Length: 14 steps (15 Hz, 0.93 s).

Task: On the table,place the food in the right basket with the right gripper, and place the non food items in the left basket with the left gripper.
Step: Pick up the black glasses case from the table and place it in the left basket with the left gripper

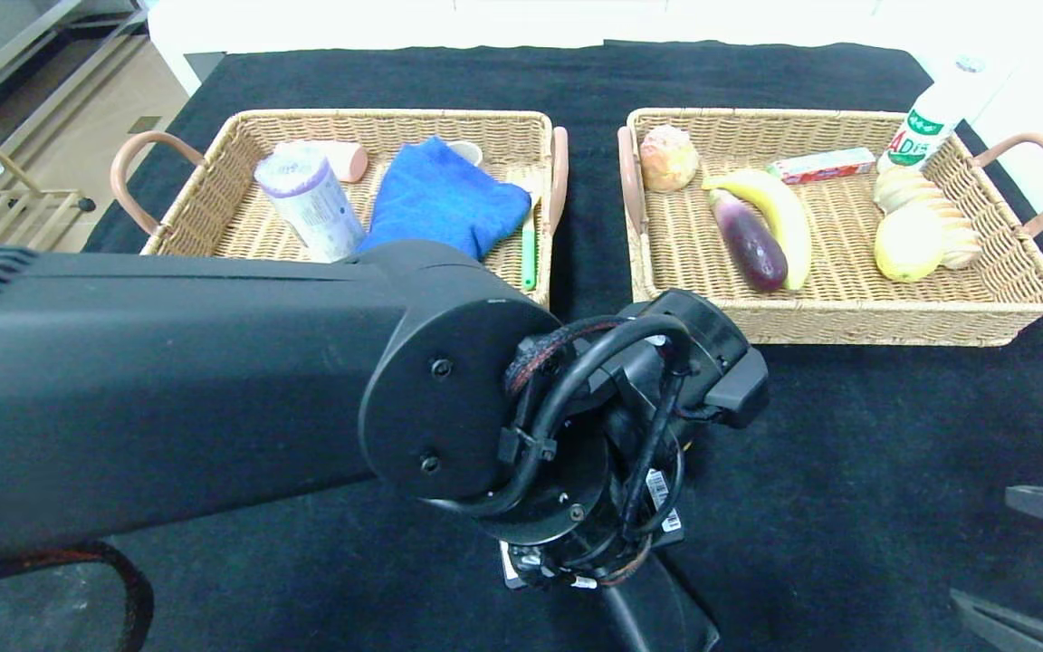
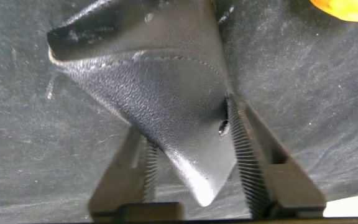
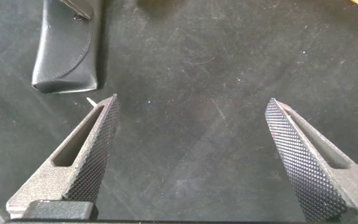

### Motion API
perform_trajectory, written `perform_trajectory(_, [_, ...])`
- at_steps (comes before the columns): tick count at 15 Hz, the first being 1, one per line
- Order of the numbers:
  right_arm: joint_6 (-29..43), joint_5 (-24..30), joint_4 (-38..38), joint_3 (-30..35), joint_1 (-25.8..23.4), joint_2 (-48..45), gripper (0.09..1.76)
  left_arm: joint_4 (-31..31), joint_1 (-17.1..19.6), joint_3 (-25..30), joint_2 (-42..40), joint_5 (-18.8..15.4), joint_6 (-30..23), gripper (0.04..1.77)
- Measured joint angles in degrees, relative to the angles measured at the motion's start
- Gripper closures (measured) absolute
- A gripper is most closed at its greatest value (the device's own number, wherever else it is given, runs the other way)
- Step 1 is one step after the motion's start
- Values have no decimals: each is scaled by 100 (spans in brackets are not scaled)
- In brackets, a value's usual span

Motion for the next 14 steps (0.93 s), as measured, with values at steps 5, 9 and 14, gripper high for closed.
perform_trajectory(5, [-63,-11,0,6,2,13,14,7,1,22,13,16,4,105])
perform_trajectory(9, [-63,-4,2,9,5,11,14,21,1,2,21,24,9,106])
perform_trajectory(14, [-61,20,7,15,11,7,14,96,9,27,-177,60,45,124])
